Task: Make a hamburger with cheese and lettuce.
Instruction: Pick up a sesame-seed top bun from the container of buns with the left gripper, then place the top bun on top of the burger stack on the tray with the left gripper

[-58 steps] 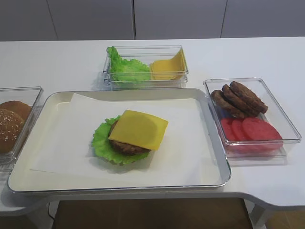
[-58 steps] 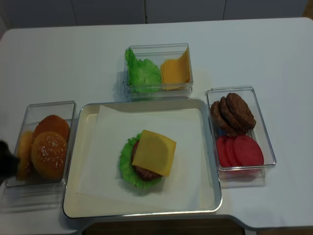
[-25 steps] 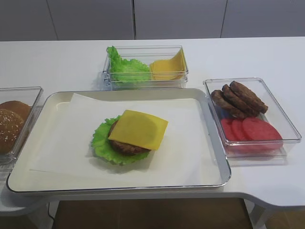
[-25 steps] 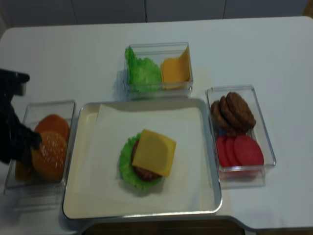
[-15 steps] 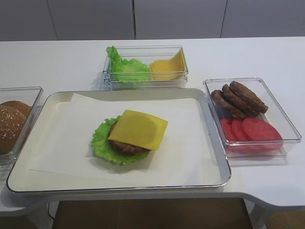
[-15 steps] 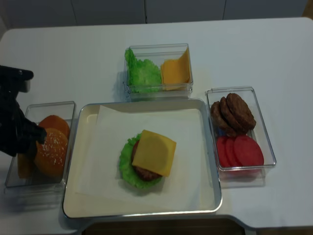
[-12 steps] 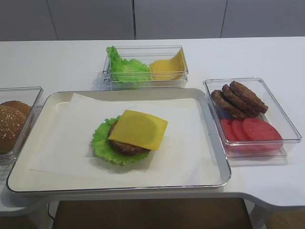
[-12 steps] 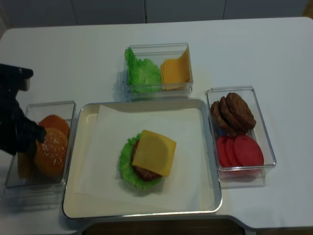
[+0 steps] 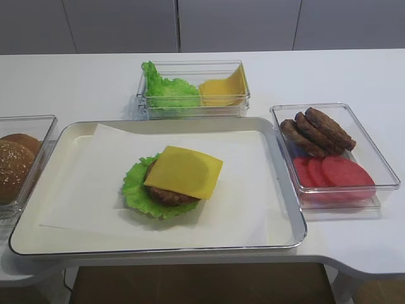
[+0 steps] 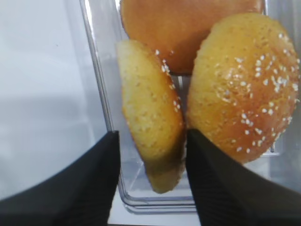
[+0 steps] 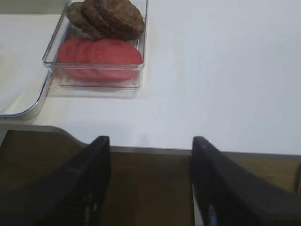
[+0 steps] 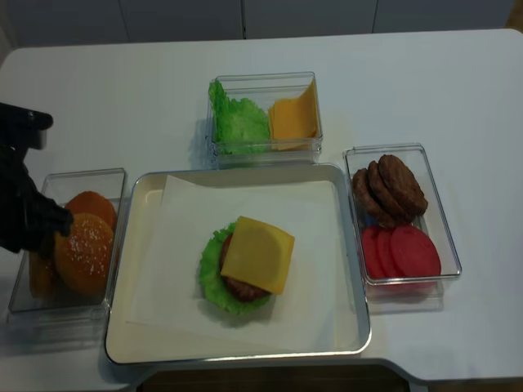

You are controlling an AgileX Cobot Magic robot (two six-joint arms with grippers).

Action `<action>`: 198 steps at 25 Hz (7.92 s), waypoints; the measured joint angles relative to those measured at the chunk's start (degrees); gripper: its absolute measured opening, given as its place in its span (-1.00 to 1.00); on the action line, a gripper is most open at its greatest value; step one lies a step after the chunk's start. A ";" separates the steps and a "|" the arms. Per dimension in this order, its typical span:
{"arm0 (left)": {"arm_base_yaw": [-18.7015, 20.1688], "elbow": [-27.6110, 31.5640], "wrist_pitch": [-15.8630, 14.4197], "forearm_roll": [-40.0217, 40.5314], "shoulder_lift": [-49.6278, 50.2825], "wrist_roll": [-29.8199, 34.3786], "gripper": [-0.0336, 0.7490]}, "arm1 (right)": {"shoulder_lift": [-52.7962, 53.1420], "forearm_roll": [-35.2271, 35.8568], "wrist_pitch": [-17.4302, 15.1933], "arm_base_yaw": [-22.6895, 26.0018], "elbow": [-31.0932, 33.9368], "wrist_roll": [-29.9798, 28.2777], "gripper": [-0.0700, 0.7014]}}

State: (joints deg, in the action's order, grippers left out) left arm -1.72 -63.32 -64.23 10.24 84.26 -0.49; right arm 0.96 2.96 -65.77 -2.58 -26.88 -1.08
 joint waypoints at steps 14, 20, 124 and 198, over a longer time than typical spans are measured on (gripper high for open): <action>-0.21 0.00 2.28 -1.77 1.28 -2.25 -0.02 | 0.00 0.00 0.00 0.00 0.00 0.10 0.30; -0.21 0.00 2.08 -1.28 1.51 -3.84 -0.02 | 0.00 0.00 0.00 0.00 0.00 0.10 0.30; 14.63 -2.32 -4.74 -71.67 8.04 28.78 -0.51 | 0.00 0.00 -0.02 0.00 0.00 0.10 0.30; 14.72 -2.32 -4.13 -72.63 13.30 28.37 -0.52 | 0.00 0.00 -0.02 0.00 0.00 0.10 0.30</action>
State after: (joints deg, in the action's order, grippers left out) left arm 13.00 -65.64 -68.36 -62.39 97.55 27.88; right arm 0.96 2.96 -65.79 -2.58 -26.88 -0.98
